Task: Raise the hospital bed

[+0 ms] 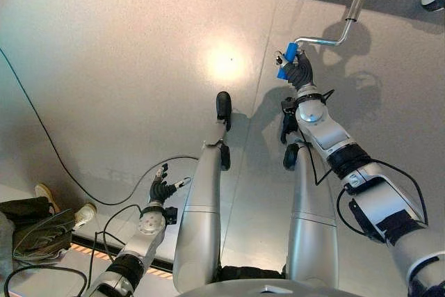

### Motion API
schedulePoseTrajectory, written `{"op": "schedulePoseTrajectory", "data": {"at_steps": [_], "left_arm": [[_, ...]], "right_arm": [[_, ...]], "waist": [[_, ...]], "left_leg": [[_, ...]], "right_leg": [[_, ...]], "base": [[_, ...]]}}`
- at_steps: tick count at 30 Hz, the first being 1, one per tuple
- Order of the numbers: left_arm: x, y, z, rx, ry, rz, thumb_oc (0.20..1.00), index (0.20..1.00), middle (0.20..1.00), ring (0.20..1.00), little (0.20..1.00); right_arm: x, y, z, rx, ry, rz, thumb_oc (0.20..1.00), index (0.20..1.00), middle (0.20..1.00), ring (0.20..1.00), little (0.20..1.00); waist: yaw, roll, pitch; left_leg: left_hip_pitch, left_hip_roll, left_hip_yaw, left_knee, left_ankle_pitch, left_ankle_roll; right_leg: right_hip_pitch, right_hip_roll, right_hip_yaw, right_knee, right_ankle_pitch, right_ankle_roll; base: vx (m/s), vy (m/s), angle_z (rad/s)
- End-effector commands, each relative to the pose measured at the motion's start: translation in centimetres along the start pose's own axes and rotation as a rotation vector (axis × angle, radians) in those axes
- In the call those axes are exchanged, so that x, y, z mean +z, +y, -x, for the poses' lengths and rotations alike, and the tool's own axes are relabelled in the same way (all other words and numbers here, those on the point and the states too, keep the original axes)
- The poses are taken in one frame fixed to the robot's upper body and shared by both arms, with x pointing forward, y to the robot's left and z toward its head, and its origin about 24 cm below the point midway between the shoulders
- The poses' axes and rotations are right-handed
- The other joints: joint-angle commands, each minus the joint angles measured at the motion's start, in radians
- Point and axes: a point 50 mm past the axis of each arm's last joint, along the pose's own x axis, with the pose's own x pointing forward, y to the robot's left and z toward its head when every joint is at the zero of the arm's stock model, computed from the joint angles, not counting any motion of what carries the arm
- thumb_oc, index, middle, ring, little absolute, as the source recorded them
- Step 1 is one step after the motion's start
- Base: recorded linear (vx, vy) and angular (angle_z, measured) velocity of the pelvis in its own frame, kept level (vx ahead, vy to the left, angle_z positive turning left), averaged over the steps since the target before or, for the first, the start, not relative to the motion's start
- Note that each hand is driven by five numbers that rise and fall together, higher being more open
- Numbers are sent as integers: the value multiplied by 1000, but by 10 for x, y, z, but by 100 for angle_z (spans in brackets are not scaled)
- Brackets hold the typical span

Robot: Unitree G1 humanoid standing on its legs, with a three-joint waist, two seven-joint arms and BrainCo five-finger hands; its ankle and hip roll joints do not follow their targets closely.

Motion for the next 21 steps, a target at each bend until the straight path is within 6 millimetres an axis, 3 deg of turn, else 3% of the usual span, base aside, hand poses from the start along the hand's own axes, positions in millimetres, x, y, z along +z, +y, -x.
{"op": "schedulePoseTrajectory", "data": {"at_steps": [1, 12, 21], "left_arm": [[-19, 6, 6, 32, 68, -18, 1000, 1000, 1000, 1000, 1000], [-32, 5, 14, 24, 114, 1, 1000, 1000, 1000, 1000, 1000], [-35, 3, 16, 27, 123, 24, 1000, 1000, 1000, 1000, 1000]], "right_arm": [[109, 2, 7, 67, -543, -190, 200, 200, 200, 200, 200], [85, -42, 34, -66, -537, -311, 200, 200, 200, 200, 200], [68, -74, 43, -199, -505, -343, 200, 200, 200, 200, 200]], "waist": [[-5, 16, -13], [-45, 1, -13], [-62, 0, -13]], "left_leg": [[52, -28, 32, 25, -55, -8], [206, -17, 51, -76, -28, -13], [263, -15, 56, -122, -15, -15]], "right_leg": [[58, -22, 44, -142, 141, 112], [196, -6, 57, -250, 170, 120], [242, 3, 66, -290, 181, 123]], "base": [[-22, -9, -8], [-20, -11, -5], [-8, -15, -6]]}}
